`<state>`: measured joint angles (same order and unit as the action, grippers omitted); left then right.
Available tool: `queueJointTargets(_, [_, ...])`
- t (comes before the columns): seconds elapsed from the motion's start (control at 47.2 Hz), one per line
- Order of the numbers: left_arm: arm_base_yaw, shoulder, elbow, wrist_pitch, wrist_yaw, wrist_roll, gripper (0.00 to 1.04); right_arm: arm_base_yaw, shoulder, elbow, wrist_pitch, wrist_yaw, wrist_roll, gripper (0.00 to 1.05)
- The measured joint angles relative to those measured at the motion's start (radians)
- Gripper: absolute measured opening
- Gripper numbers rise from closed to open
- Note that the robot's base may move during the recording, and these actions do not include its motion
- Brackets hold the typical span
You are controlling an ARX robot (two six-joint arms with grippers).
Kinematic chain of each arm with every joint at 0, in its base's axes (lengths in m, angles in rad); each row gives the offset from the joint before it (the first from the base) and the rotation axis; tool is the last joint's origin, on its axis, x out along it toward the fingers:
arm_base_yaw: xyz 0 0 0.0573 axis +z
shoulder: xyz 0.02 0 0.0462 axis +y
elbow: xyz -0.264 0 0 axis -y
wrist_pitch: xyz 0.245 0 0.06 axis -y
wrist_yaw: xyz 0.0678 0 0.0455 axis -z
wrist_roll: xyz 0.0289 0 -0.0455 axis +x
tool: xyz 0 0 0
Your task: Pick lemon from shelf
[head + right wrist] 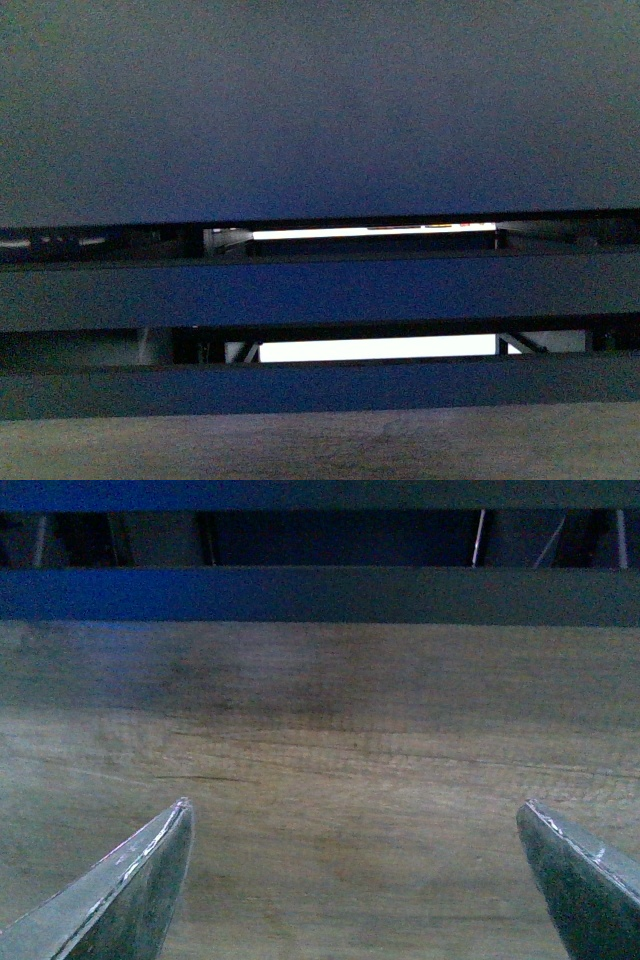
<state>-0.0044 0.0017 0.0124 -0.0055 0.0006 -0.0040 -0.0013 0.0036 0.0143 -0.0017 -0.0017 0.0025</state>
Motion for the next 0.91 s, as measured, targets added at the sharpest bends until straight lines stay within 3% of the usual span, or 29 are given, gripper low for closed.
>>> queueJointTargets(0.91, [0.000,0.000,0.000,0.000,-0.001,0.000,0.97,0.000,0.000,0.000,0.000,0.001,0.000,0.97])
